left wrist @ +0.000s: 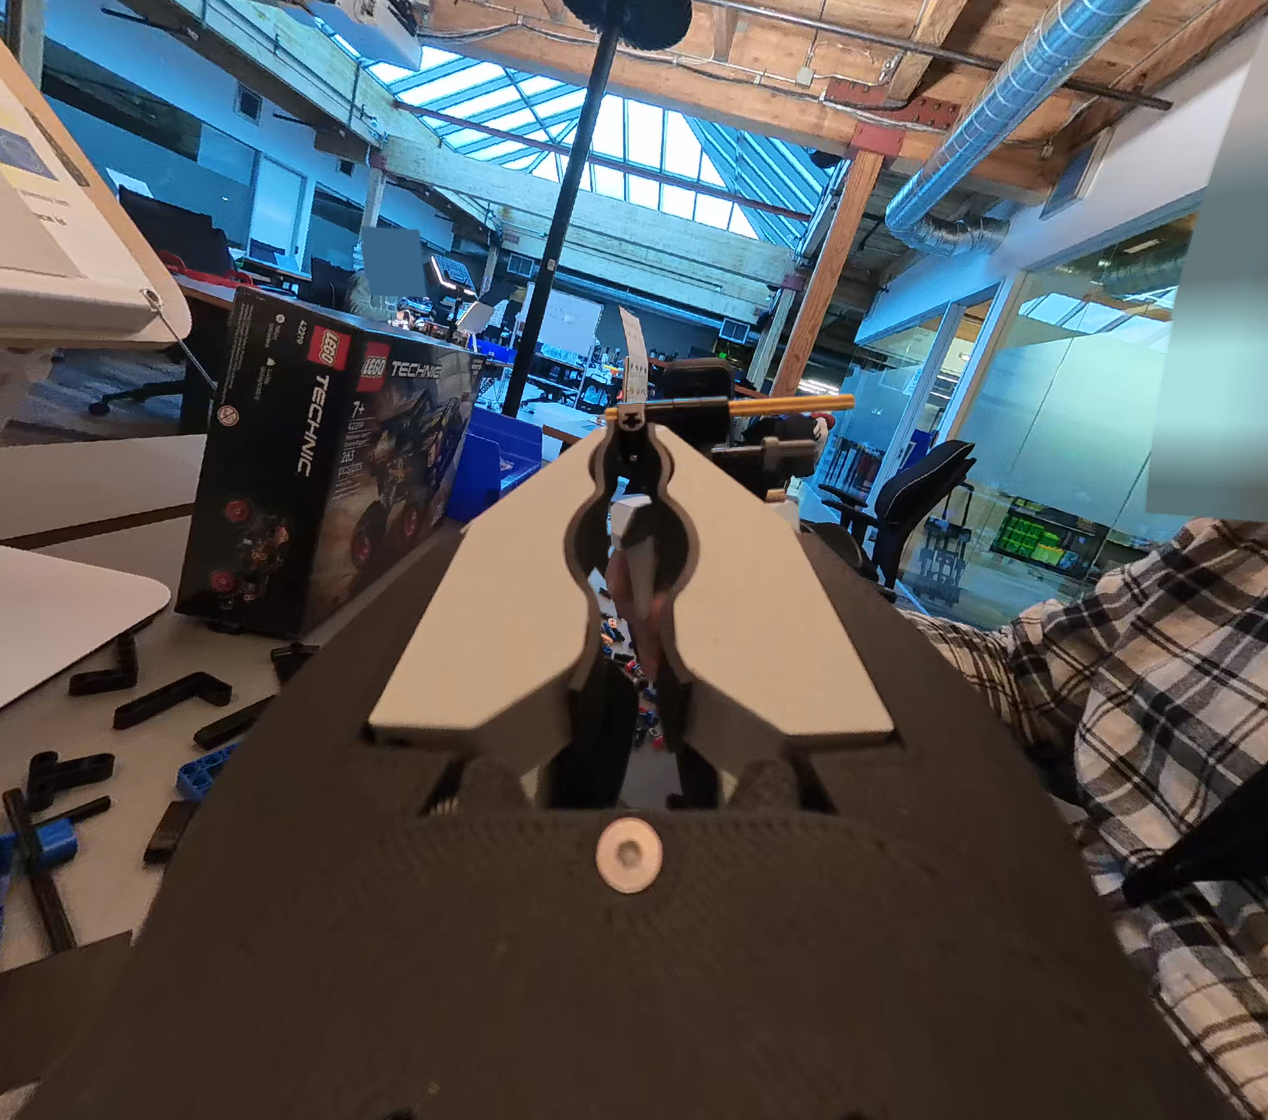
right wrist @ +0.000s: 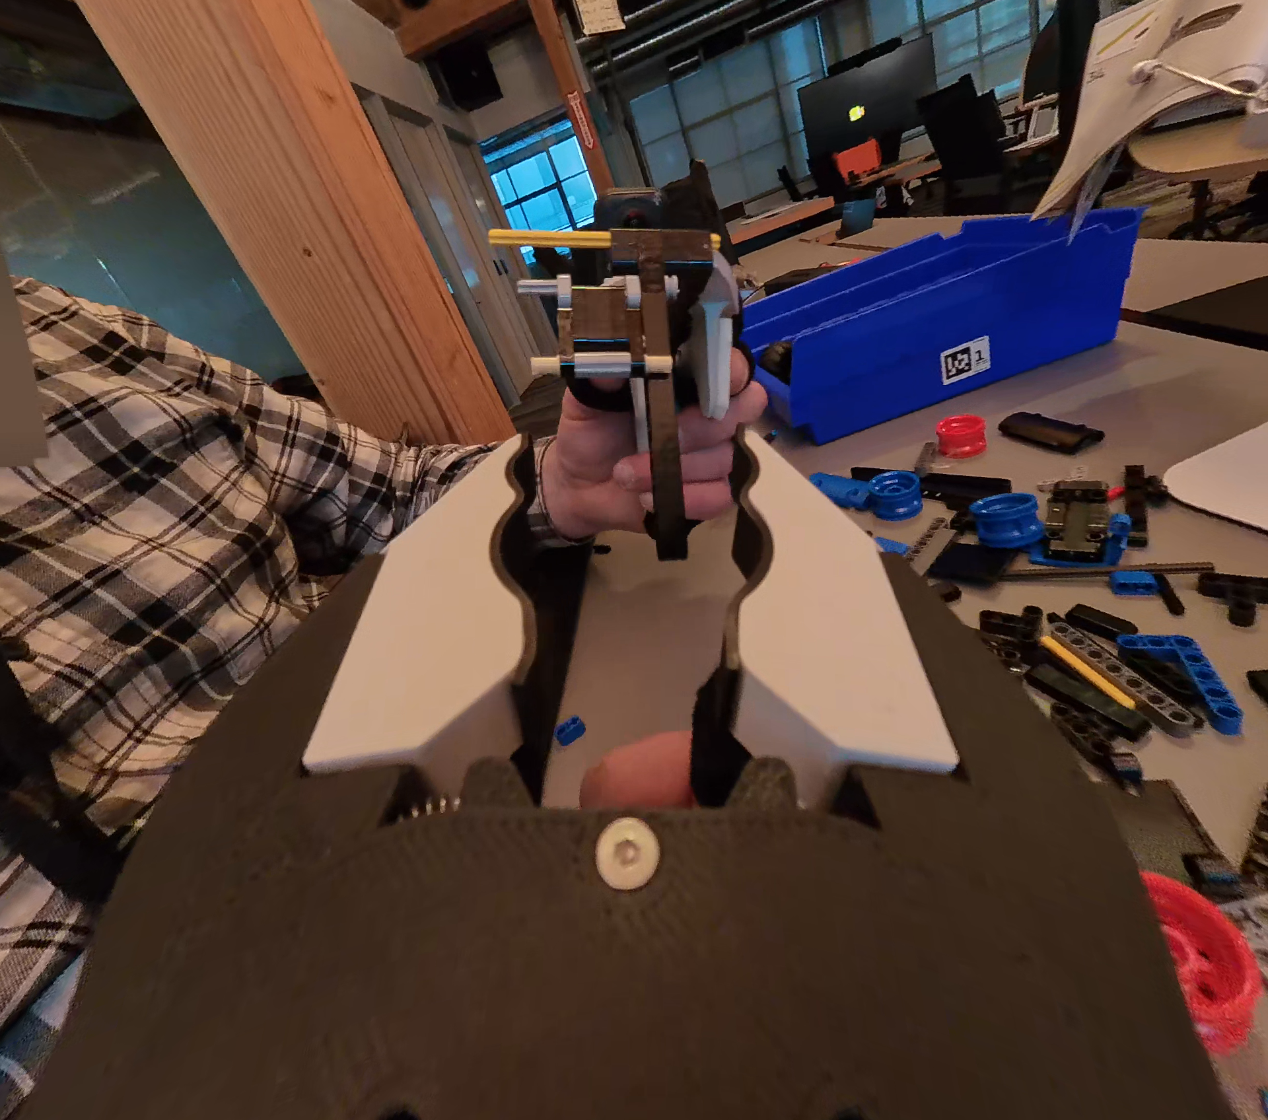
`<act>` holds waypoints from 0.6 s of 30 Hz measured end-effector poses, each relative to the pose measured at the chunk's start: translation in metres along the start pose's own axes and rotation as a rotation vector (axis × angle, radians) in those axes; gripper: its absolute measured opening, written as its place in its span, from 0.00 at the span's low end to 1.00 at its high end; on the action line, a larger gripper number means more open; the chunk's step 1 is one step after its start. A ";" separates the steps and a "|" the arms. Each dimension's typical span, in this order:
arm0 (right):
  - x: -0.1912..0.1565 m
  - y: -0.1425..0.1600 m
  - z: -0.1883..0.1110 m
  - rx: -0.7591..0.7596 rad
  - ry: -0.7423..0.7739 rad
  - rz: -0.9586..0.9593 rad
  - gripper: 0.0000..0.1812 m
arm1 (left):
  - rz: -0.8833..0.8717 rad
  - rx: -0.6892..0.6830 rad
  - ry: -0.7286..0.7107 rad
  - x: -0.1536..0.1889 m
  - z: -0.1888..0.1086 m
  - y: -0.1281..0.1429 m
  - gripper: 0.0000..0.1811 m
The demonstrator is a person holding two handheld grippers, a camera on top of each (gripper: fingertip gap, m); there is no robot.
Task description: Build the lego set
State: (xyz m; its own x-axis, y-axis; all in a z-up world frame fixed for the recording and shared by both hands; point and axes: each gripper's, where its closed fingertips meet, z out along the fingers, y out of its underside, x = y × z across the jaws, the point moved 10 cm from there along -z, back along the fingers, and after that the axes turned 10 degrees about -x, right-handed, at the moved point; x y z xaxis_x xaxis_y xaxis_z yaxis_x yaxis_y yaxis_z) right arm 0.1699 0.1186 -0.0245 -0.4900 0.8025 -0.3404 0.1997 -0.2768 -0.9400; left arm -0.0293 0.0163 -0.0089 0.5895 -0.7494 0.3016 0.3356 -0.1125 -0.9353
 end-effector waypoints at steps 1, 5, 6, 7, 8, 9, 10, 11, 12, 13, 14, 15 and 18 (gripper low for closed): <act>-0.001 0.000 0.003 -0.007 -0.003 -0.004 0.31 | -0.001 0.000 -0.001 0.000 0.001 0.001 0.03; -0.003 0.002 0.012 -0.036 0.028 -0.023 0.12 | -0.016 0.012 0.016 0.002 0.004 0.004 0.03; -0.003 0.002 0.012 -0.038 0.034 -0.024 0.04 | -0.017 0.012 0.024 0.002 0.005 0.004 0.03; -0.003 0.002 0.012 -0.042 0.045 -0.027 0.04 | -0.019 0.014 0.022 0.002 0.004 0.004 0.03; -0.003 0.002 0.012 -0.046 0.046 -0.032 0.04 | -0.017 0.008 0.021 0.001 0.004 0.005 0.03; -0.003 0.001 0.011 -0.048 0.048 -0.034 0.04 | -0.018 0.004 0.020 0.000 0.004 0.005 0.03; -0.002 0.001 0.010 -0.048 0.054 -0.035 0.04 | -0.020 -0.002 0.016 -0.001 0.003 0.005 0.03; -0.002 0.001 0.009 -0.051 0.054 -0.034 0.04 | -0.015 -0.011 0.013 -0.001 0.003 0.006 0.03; -0.002 0.000 0.008 -0.055 0.053 -0.033 0.04 | -0.005 -0.019 0.008 -0.001 0.003 0.006 0.04; -0.002 0.000 0.007 -0.055 0.053 -0.036 0.04 | 0.003 -0.021 0.003 -0.001 0.003 0.006 0.05; -0.003 0.000 0.006 -0.054 0.052 -0.041 0.04 | 0.003 -0.016 -0.002 -0.001 0.002 0.005 0.07; -0.003 -0.001 0.006 -0.056 0.050 -0.046 0.04 | 0.003 -0.011 -0.002 -0.001 0.001 0.005 0.08; -0.005 -0.001 0.004 -0.068 0.058 -0.075 0.04 | 0.014 -0.019 -0.007 0.000 0.001 0.006 0.11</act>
State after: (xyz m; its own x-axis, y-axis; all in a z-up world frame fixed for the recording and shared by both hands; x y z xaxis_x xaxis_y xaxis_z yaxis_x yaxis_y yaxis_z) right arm 0.1690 0.1126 -0.0214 -0.4559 0.8496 -0.2654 0.2222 -0.1801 -0.9582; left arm -0.0270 0.0166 -0.0139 0.5989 -0.7464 0.2901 0.3133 -0.1149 -0.9427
